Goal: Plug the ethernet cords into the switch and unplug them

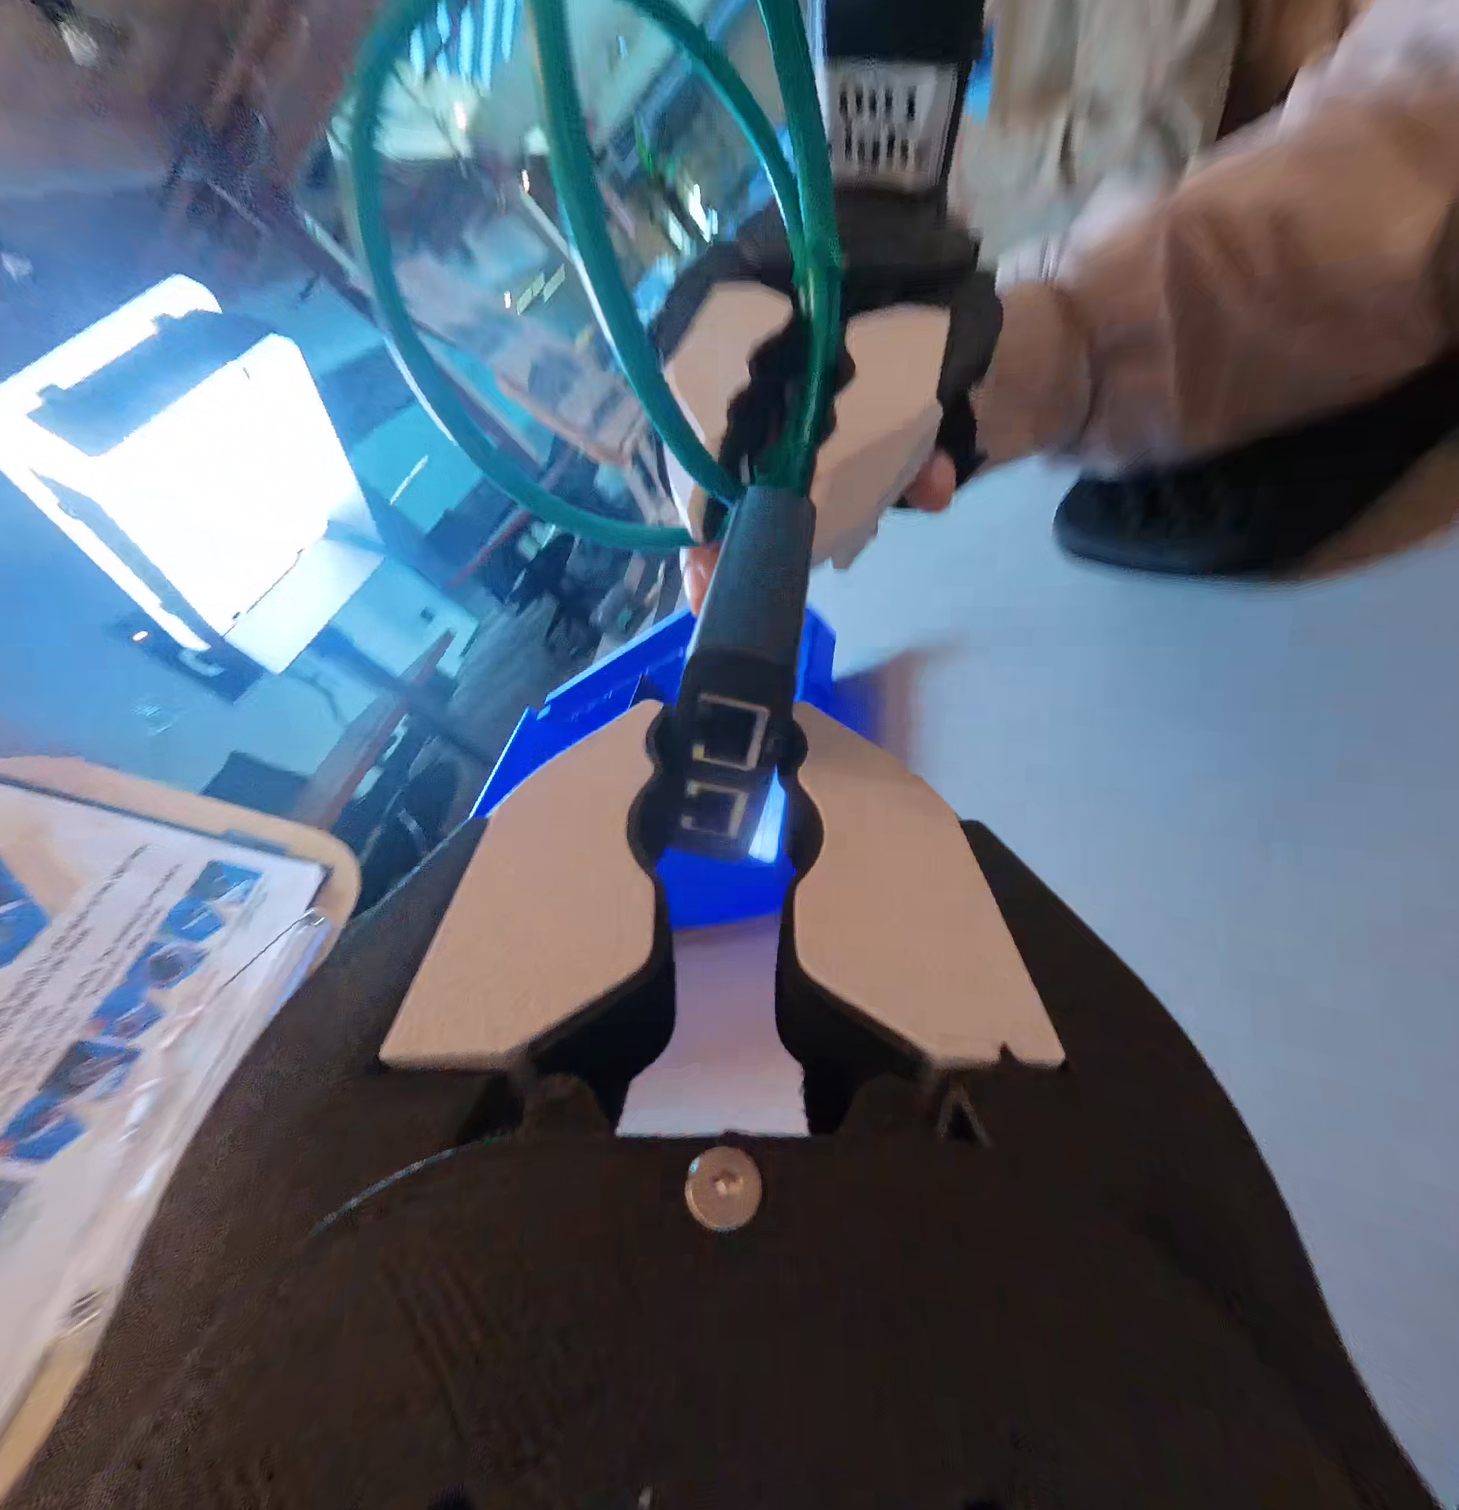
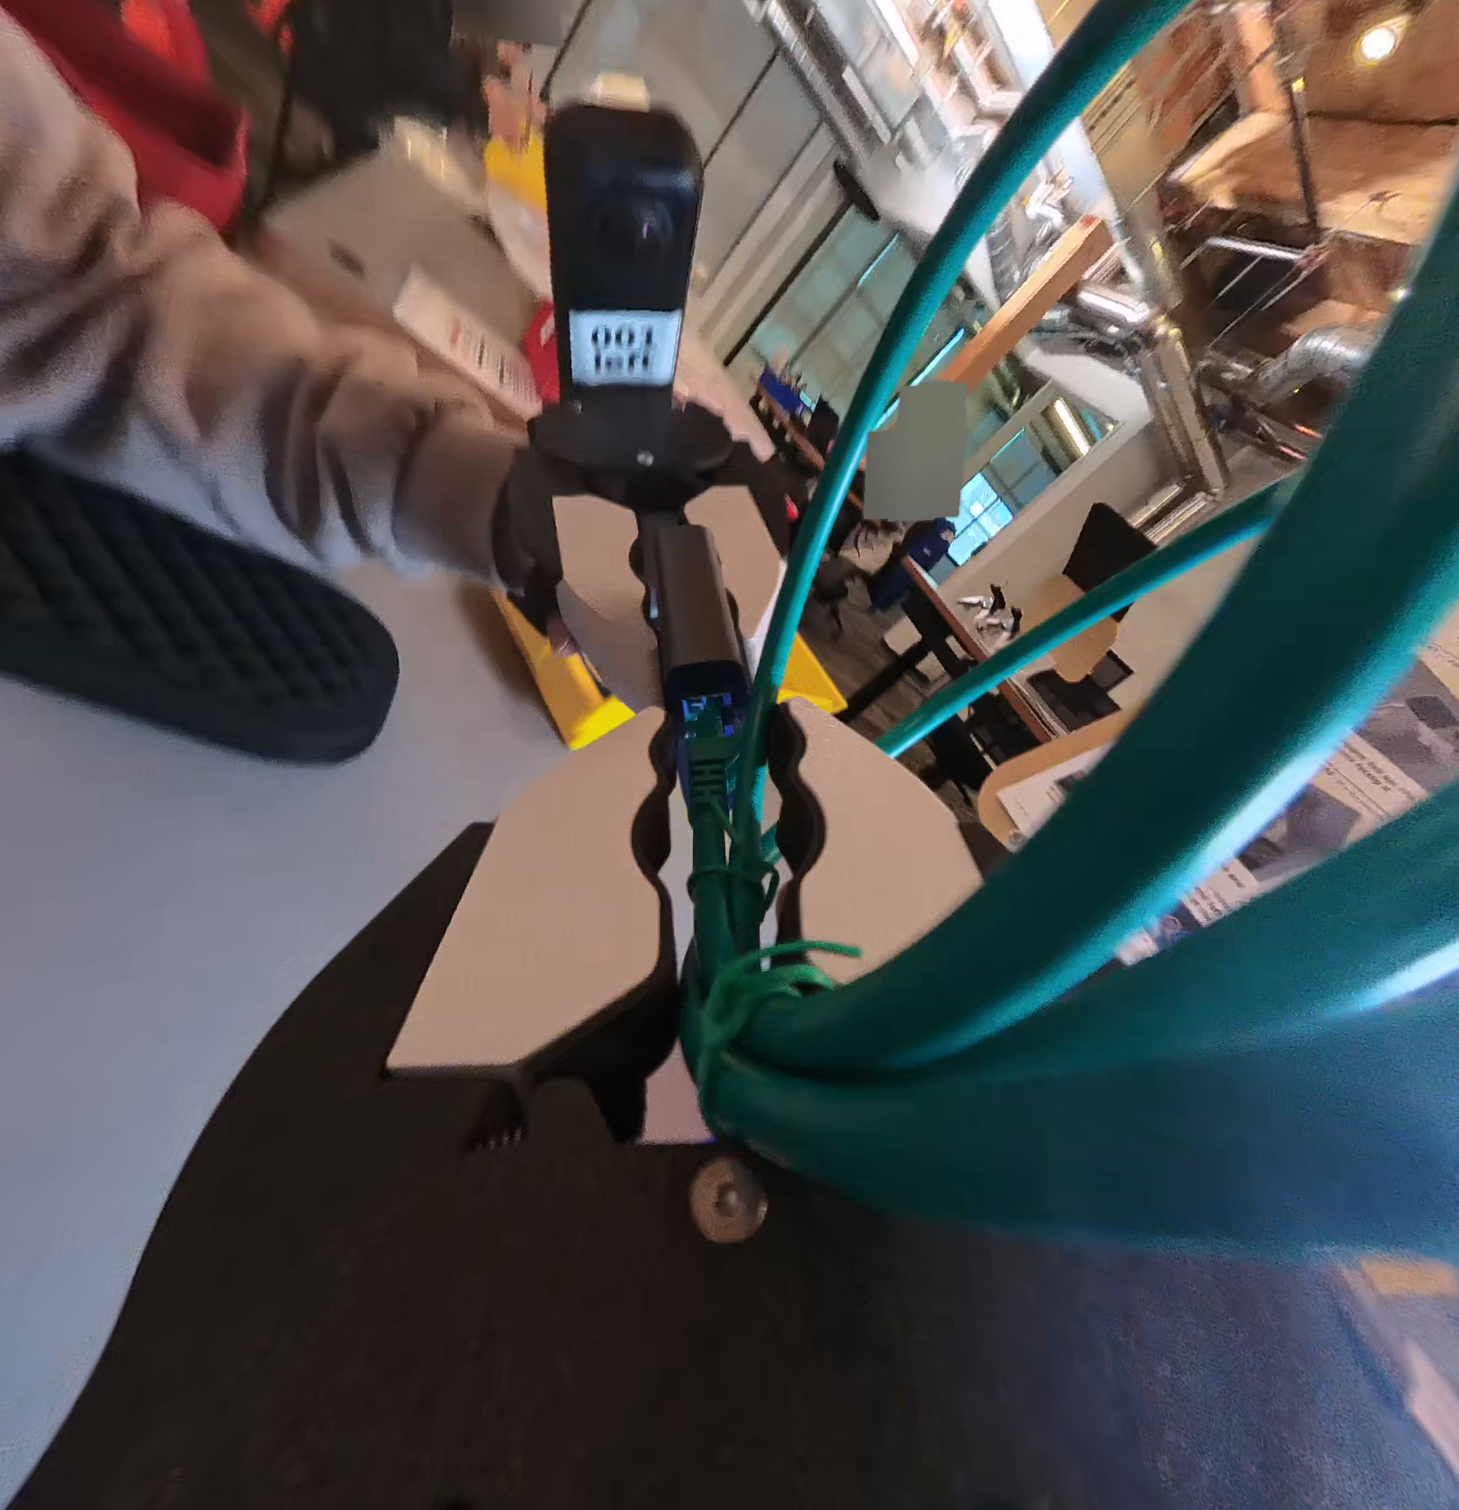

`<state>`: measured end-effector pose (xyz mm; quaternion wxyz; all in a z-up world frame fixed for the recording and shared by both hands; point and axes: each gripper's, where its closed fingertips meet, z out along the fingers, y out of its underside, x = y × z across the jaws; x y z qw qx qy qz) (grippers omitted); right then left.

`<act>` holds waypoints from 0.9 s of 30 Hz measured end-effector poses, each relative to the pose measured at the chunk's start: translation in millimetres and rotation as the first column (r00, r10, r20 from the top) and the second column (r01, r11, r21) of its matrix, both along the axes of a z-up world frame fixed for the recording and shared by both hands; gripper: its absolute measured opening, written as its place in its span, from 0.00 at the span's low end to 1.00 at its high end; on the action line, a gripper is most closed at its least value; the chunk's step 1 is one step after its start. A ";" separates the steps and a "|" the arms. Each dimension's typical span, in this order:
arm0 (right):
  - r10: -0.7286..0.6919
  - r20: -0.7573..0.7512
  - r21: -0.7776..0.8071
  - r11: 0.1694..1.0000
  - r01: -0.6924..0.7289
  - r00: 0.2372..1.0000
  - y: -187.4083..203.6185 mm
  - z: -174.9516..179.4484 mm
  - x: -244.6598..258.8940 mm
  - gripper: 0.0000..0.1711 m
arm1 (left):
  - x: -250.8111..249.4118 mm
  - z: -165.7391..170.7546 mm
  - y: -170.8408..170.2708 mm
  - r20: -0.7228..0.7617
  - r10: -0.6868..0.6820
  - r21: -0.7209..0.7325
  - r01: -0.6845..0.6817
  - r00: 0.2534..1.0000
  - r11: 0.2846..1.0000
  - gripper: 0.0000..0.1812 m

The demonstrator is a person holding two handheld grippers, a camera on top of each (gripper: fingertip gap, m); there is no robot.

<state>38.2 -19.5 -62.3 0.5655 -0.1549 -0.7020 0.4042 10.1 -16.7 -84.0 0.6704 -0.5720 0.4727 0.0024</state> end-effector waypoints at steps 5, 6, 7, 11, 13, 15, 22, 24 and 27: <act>-0.027 0.030 0.124 0.992 0.023 0.999 1.1 -24.0 -5.1 0.11 | -8.3 -26.8 3.8 -0.178 0.125 0.020 -0.123 0.976 0.992 0.13; -0.037 0.028 0.151 0.988 0.032 0.999 -0.1 -28.9 -7.0 0.11 | -10.4 -32.2 3.0 -0.175 0.130 0.018 -0.129 0.976 0.991 0.13; -0.057 0.023 0.183 0.982 0.052 0.998 -0.2 -34.6 -9.9 0.12 | -12.5 -37.6 1.8 -0.167 0.132 0.015 -0.131 0.977 0.991 0.13; -0.082 0.047 0.222 0.973 0.070 0.996 -4.3 -62.7 -18.0 0.17 | -17.1 -59.5 -4.2 -0.186 0.144 0.018 -0.143 0.972 0.990 0.13; -0.067 0.064 0.232 0.971 0.050 0.996 -10.2 -74.4 -20.0 0.19 | -14.6 -69.8 -8.0 -0.198 0.136 0.013 -0.136 0.971 0.991 0.12; -0.069 0.066 0.260 0.964 0.050 0.995 -14.8 -82.7 -22.0 0.20 | -13.1 -79.4 -10.6 -0.232 0.140 0.011 -0.141 0.963 0.990 0.12; -0.019 0.040 0.271 0.963 0.007 0.999 -30.4 -90.2 -17.2 0.16 | -2.3 -88.0 -23.3 -0.264 0.113 -0.034 -0.127 0.958 0.991 0.12; -0.001 0.075 0.235 0.972 -0.017 0.997 -34.5 -95.2 -14.0 0.15 | 1.4 -91.9 -27.0 -0.246 0.097 -0.076 -0.119 0.964 0.990 0.12; 0.029 0.101 0.124 0.991 -0.042 0.994 -38.1 -92.5 -9.3 0.14 | 7.5 -87.3 -31.7 -0.167 0.069 -0.145 -0.094 0.983 0.985 0.12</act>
